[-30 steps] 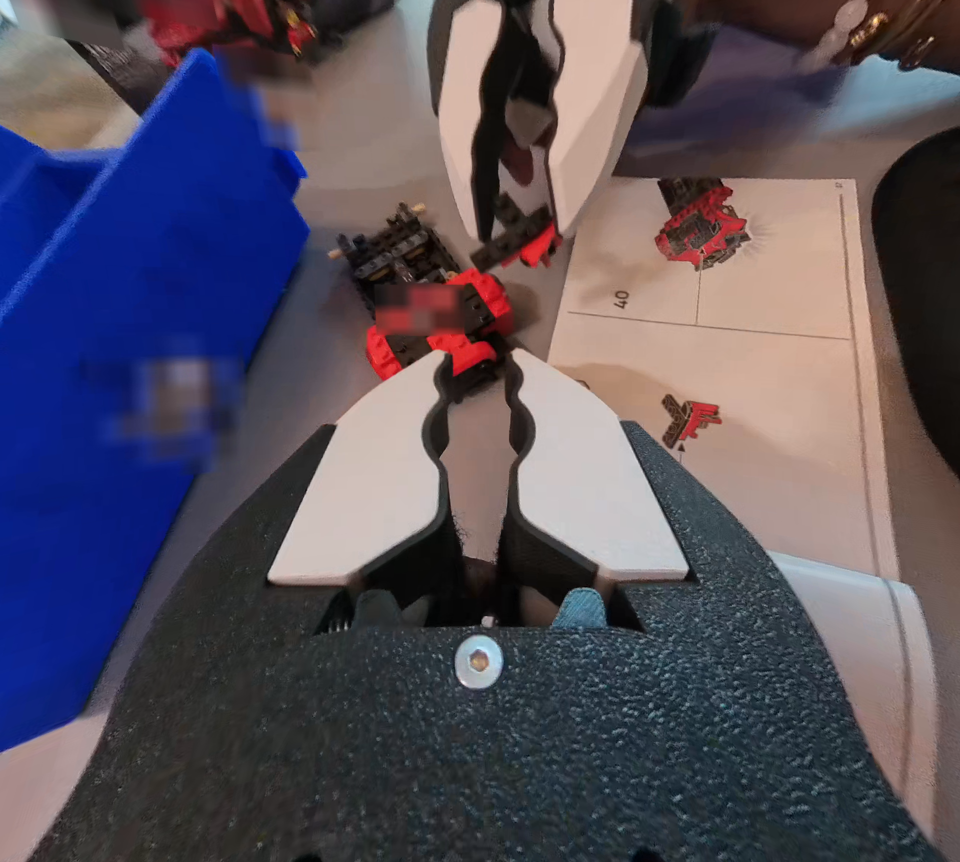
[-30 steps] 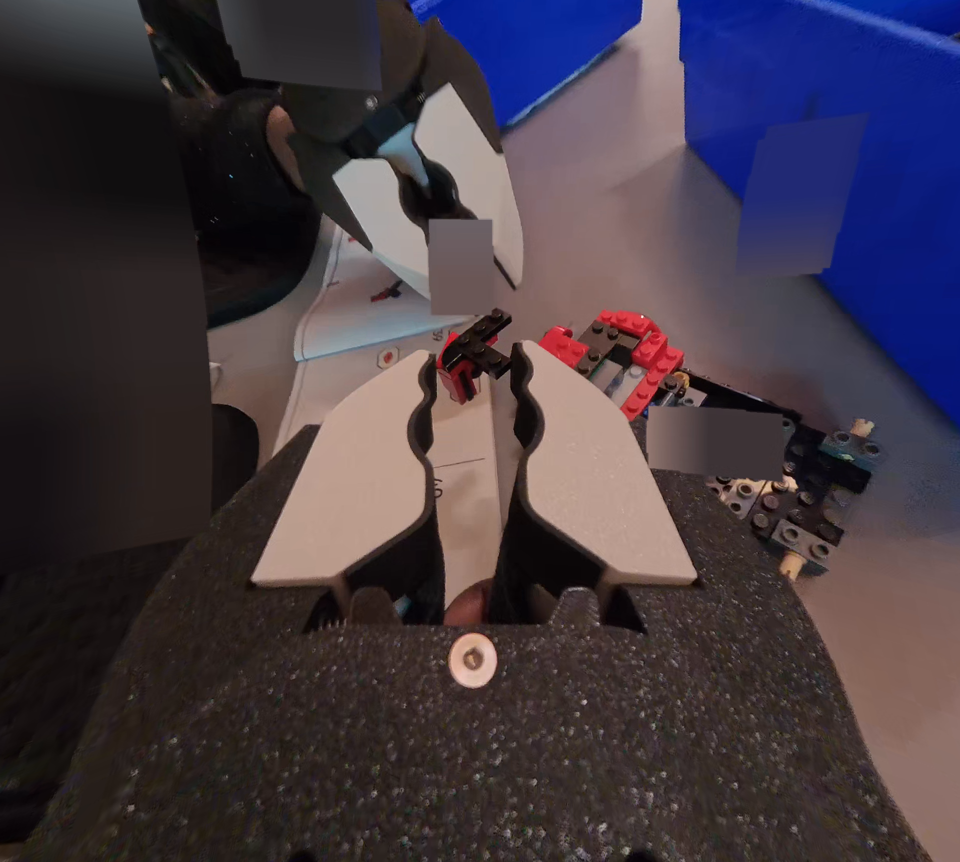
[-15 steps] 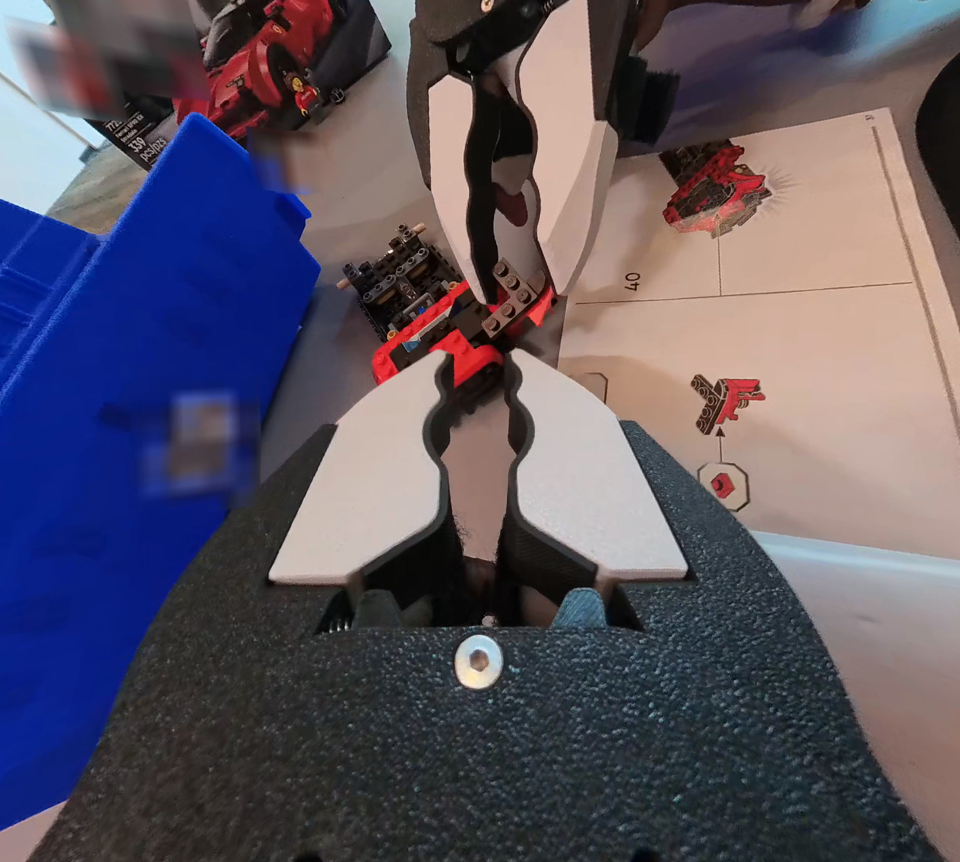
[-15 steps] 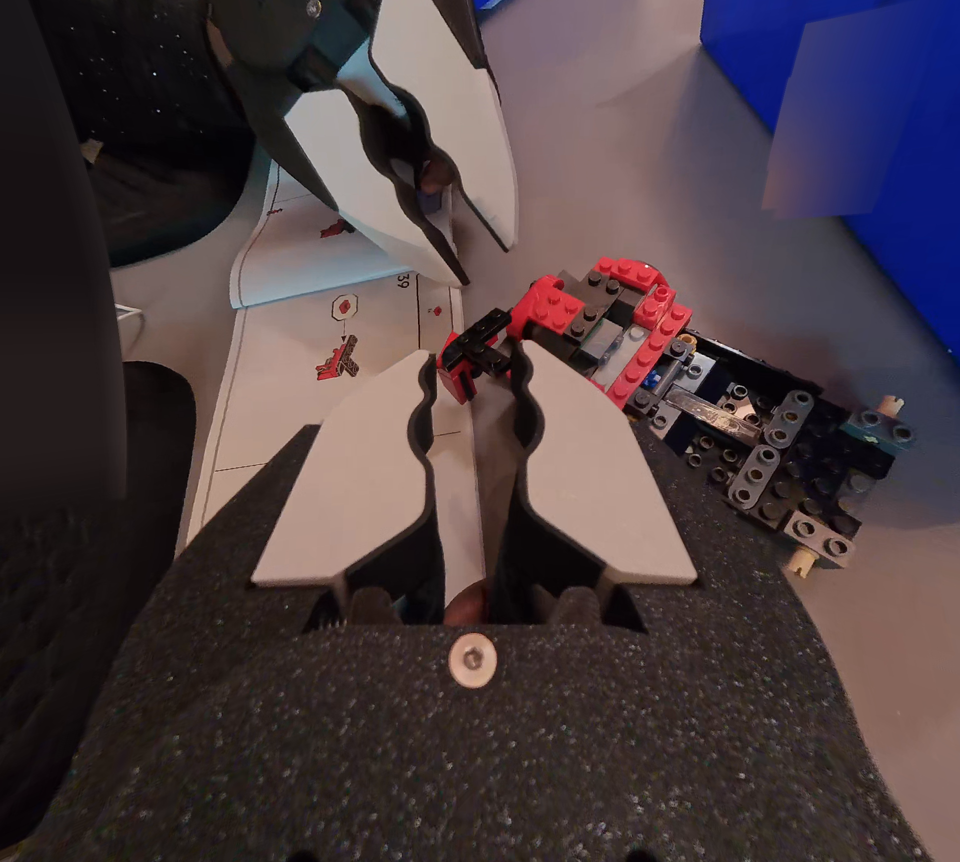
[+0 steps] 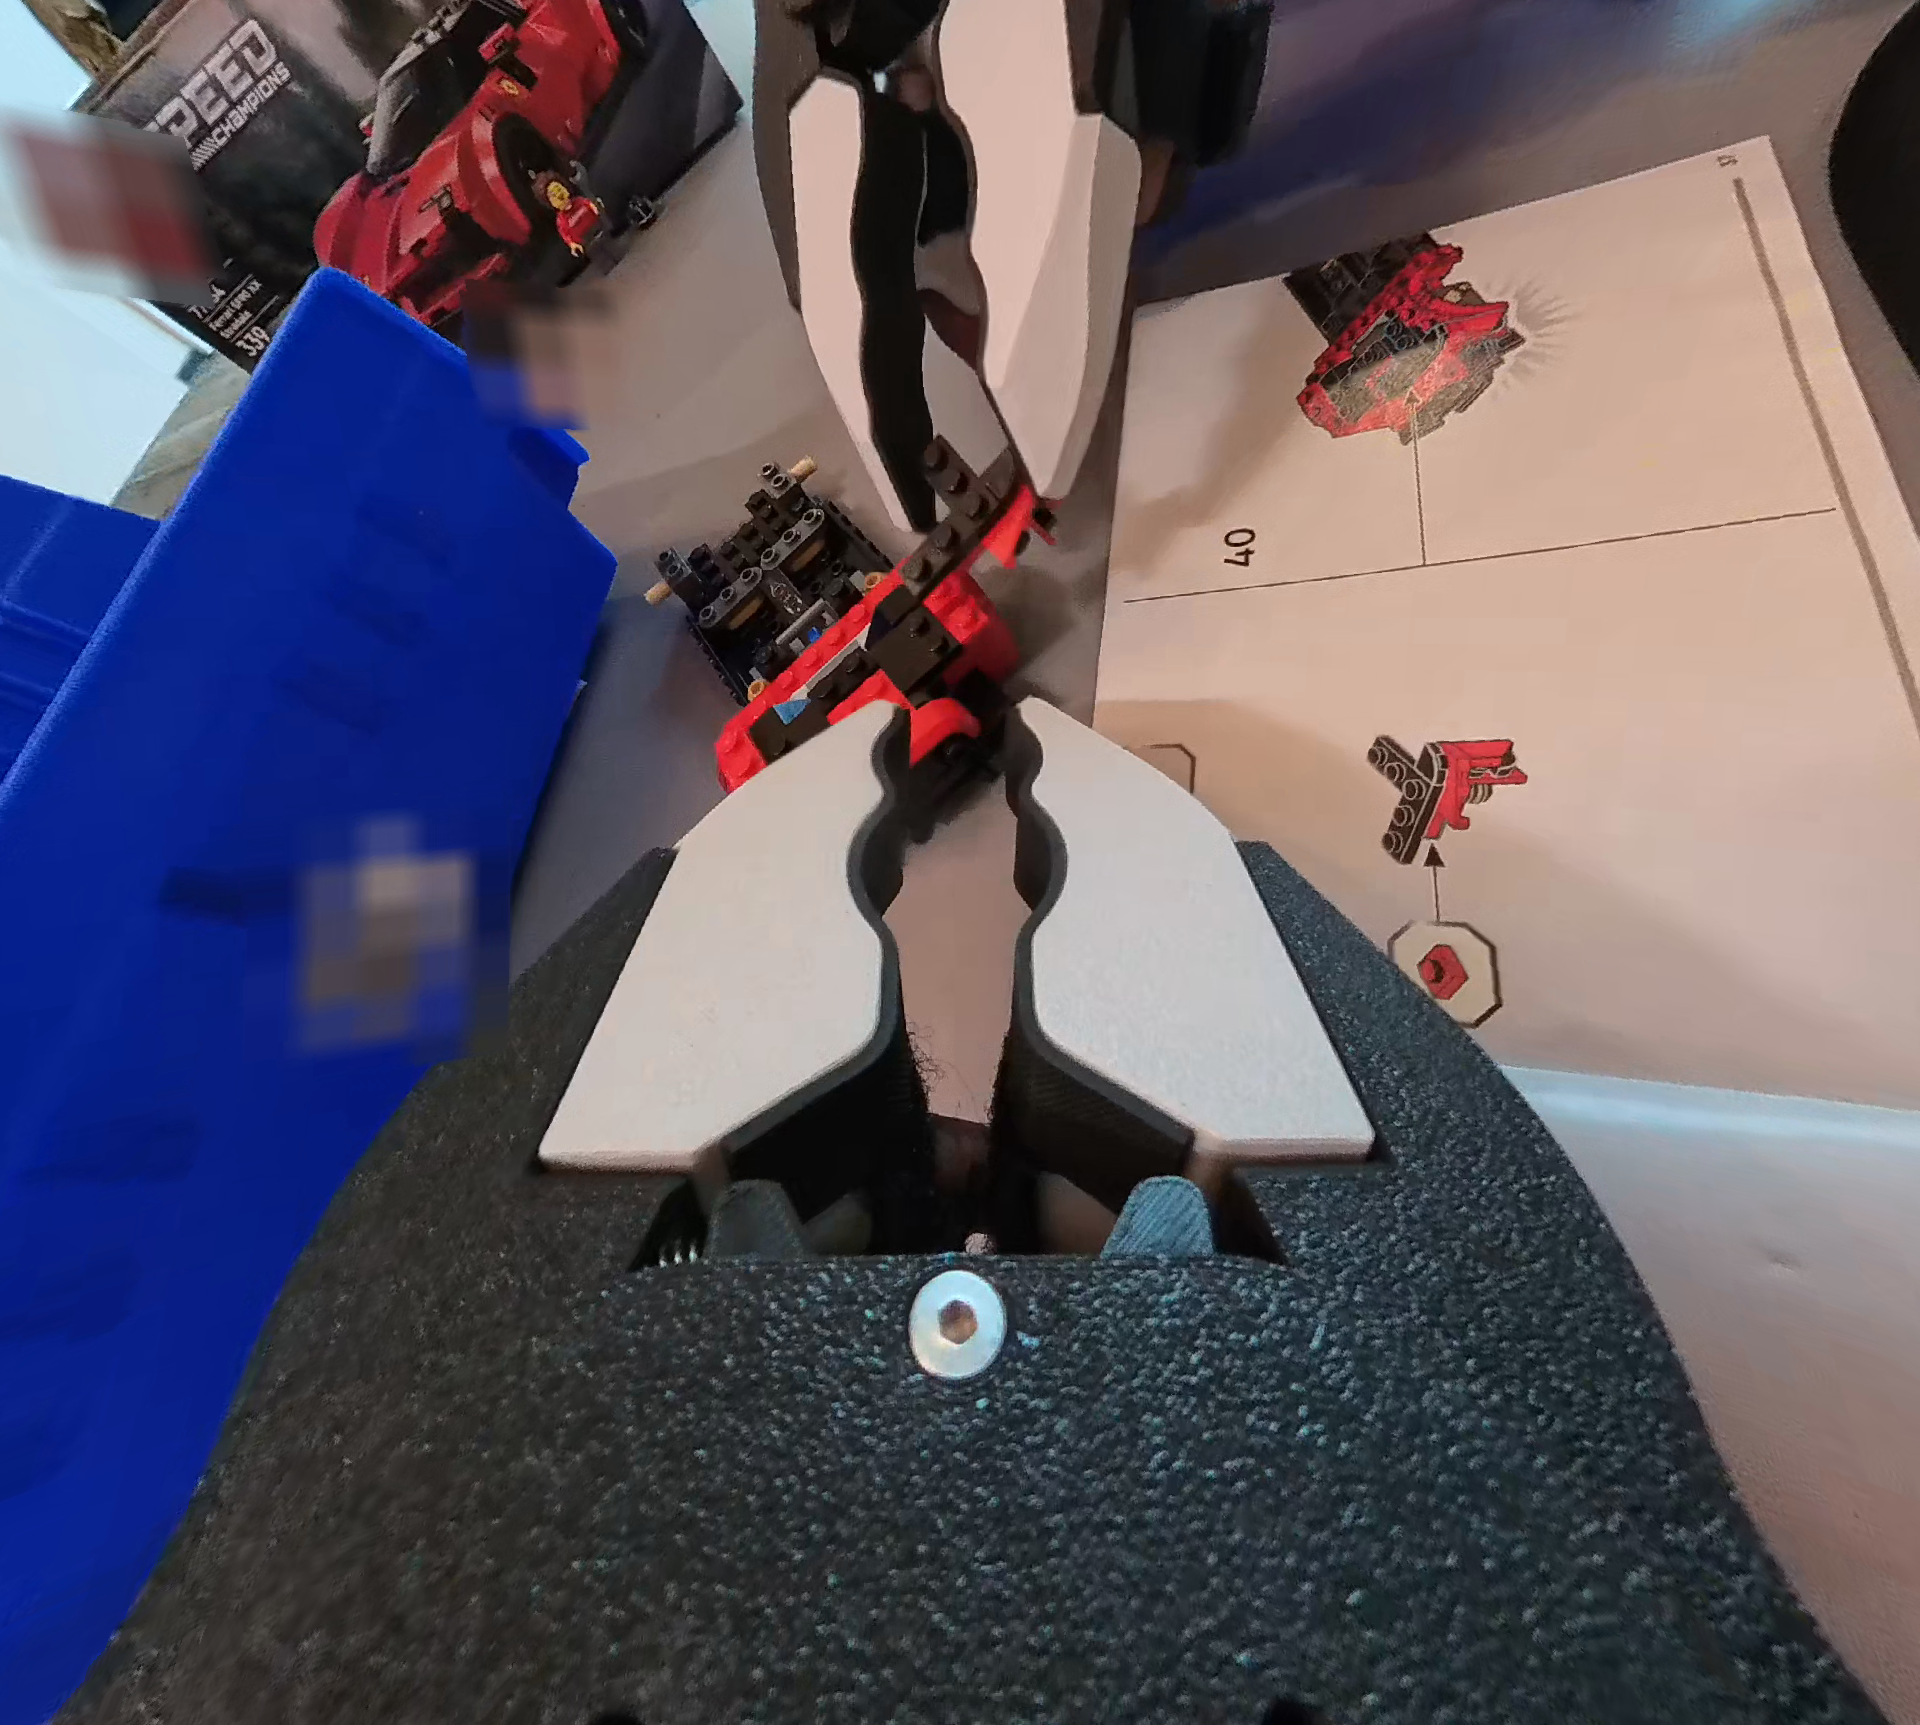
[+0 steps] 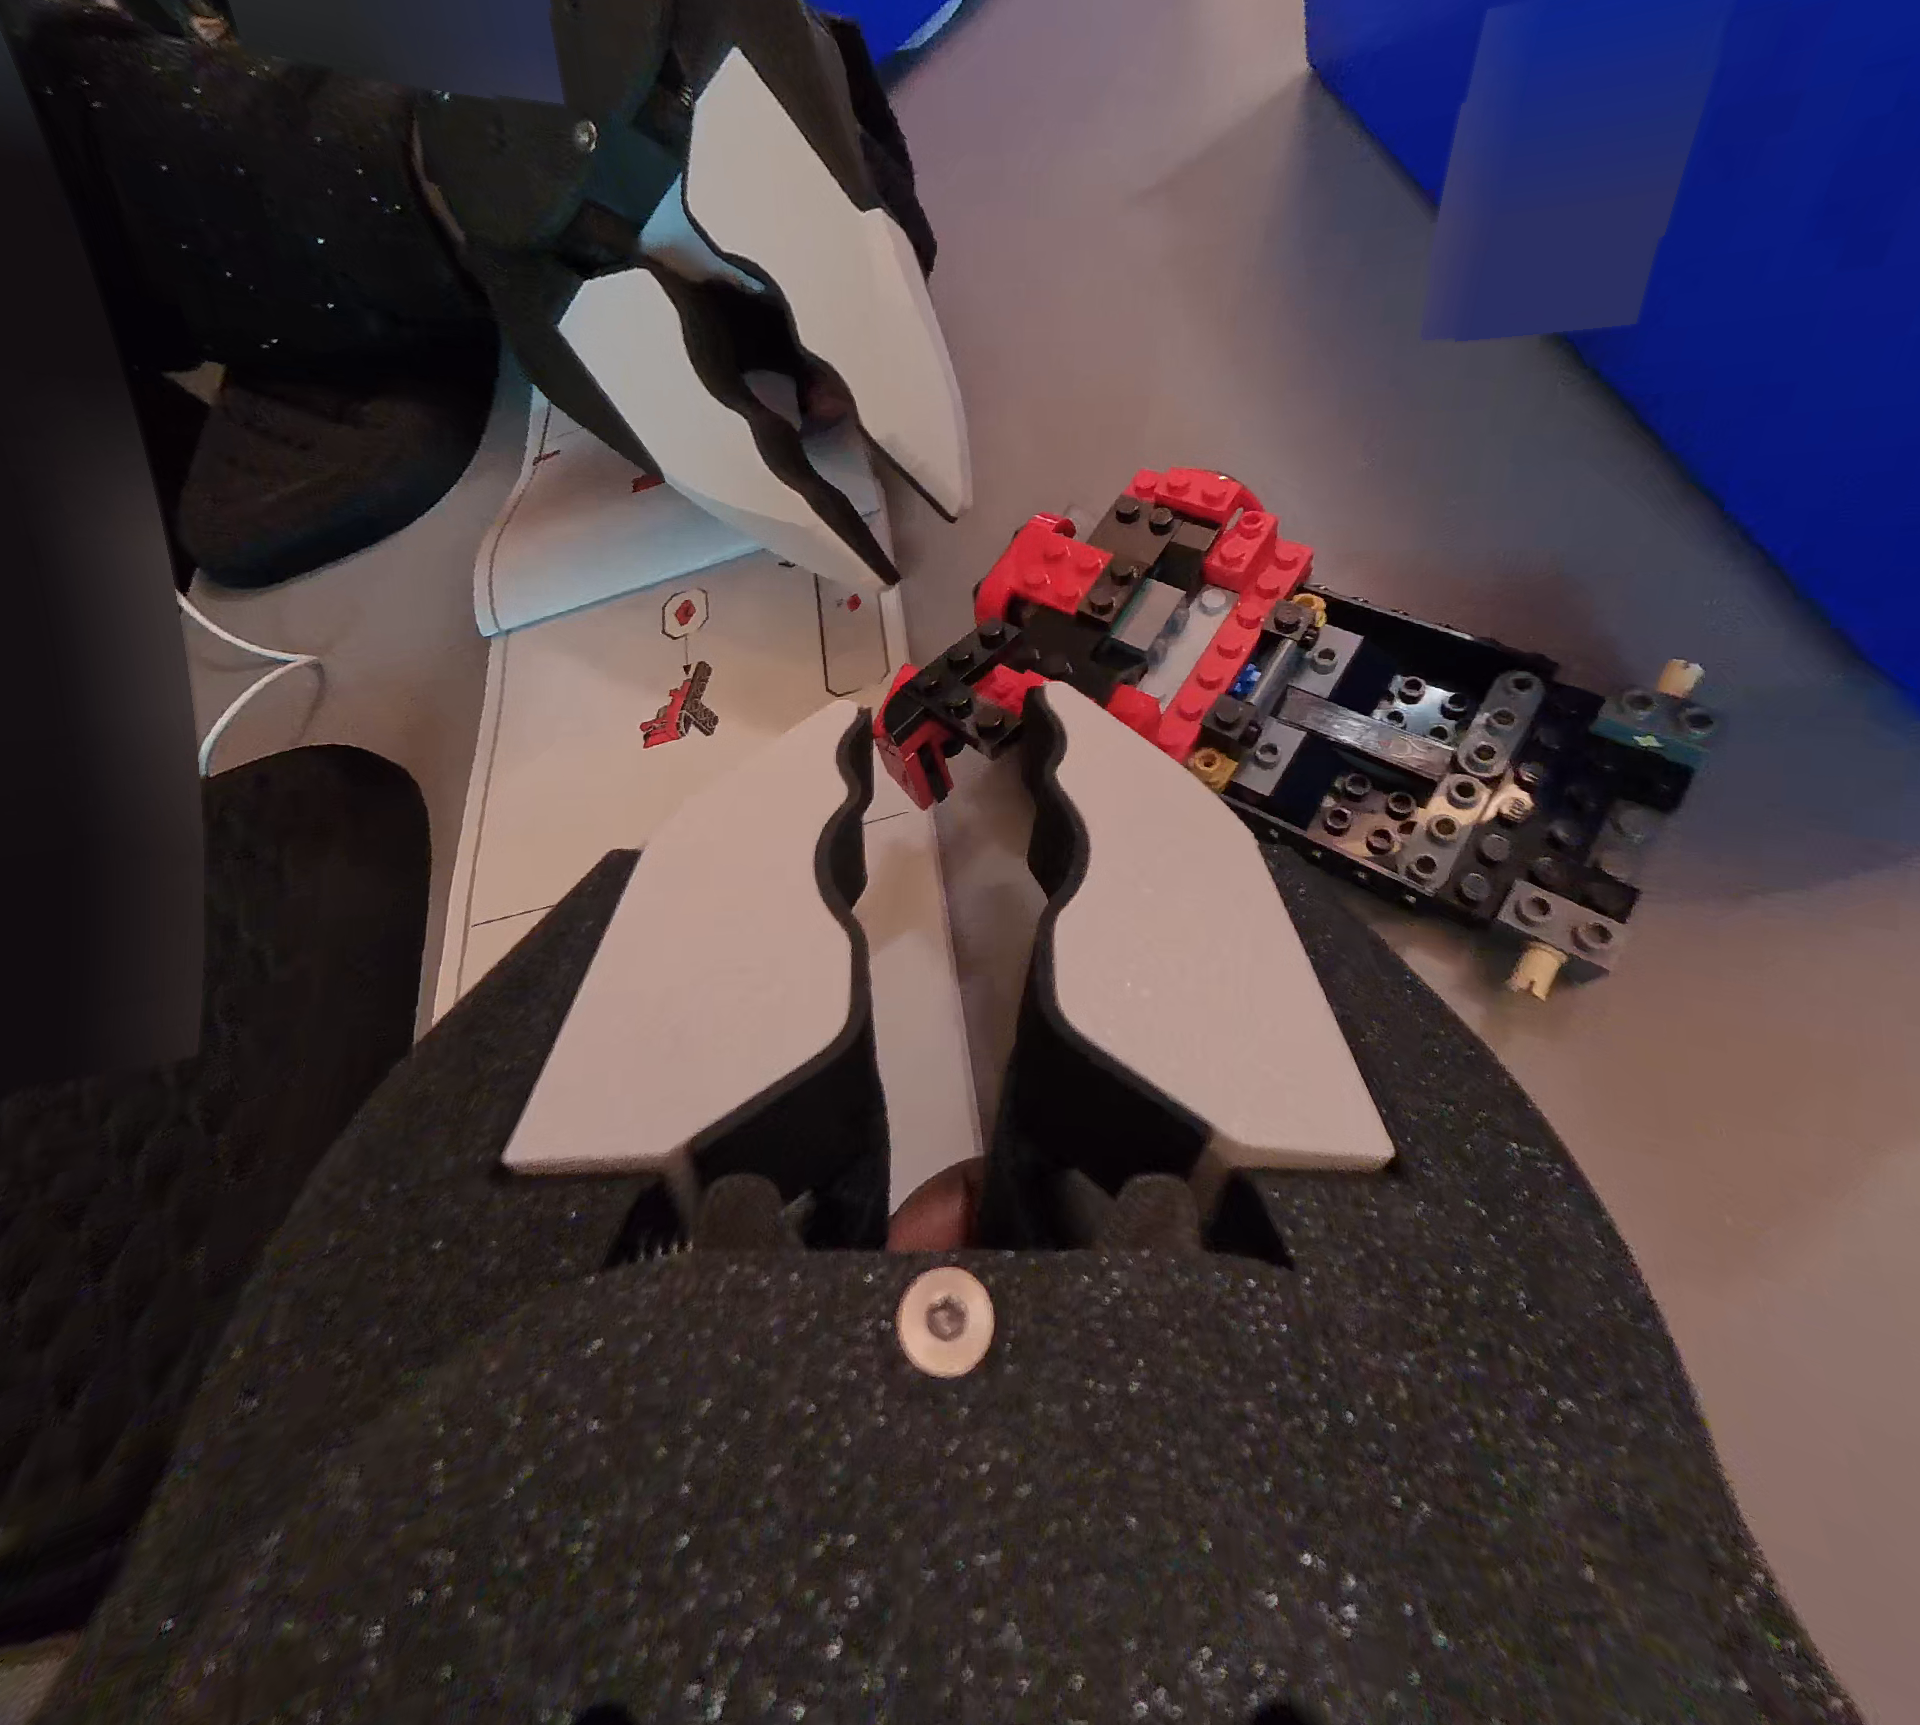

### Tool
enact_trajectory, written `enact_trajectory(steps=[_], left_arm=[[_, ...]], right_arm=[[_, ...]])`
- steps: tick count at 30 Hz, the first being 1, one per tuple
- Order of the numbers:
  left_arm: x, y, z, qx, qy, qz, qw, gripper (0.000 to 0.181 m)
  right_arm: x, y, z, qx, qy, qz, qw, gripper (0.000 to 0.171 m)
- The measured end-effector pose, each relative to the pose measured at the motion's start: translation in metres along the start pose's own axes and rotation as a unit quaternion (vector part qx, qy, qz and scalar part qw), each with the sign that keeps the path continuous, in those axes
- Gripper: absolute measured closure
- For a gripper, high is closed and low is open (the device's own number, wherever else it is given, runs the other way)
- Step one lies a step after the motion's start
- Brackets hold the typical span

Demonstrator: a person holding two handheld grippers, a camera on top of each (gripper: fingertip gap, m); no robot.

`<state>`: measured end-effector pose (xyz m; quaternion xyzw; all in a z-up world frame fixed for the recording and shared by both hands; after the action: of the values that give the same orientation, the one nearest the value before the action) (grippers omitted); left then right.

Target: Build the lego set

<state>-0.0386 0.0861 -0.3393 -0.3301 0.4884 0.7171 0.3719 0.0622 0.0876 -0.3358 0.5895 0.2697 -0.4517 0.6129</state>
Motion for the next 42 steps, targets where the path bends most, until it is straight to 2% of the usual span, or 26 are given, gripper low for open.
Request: enact_trajectory(steps=[4,16,22,26,36,42], left_arm=[[0.001,-0.001,-0.003,0.001,-0.014,0.006,1.0,0.165],[-0.001,-0.001,-0.003,0.001,-0.014,-0.004,1.0,0.165],[-0.012,0.005,-0.001,0.016,0.043,-0.052,0.998,0.162],[-0.019,0.007,-0.003,0.027,0.083,-0.07,0.994,0.169],[-0.014,0.007,0.0,0.022,0.078,-0.05,0.995,0.173],[0.01,0.006,0.013,-0.006,0.078,0.013,0.997,0.17]], right_arm=[[0.005,-0.006,0.001,-0.01,0.008,0.015,1.0,0.144],[-0.001,-0.005,0.005,-0.029,0.004,-0.021,0.999,0.144],[-0.012,-0.001,0.007,-0.033,0.009,-0.06,0.998,0.143],[-0.019,-0.003,0.007,-0.025,0.017,-0.08,0.996,0.144],[-0.02,-0.007,0.008,-0.024,0.024,-0.08,0.996,0.144],[-0.016,-0.008,0.006,-0.02,0.022,-0.072,0.997,0.144]])
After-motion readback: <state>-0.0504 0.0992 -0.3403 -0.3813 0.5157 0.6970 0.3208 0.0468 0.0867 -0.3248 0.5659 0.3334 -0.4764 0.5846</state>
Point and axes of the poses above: each gripper's, where its closed fingertips meet, y back along the fingers, x out of its underside, z = x × y across the jaws, the point moved 4 cm from there along y, back along the fingers, and after that the axes turned 8 degrees about y, right-handed, at the moved point
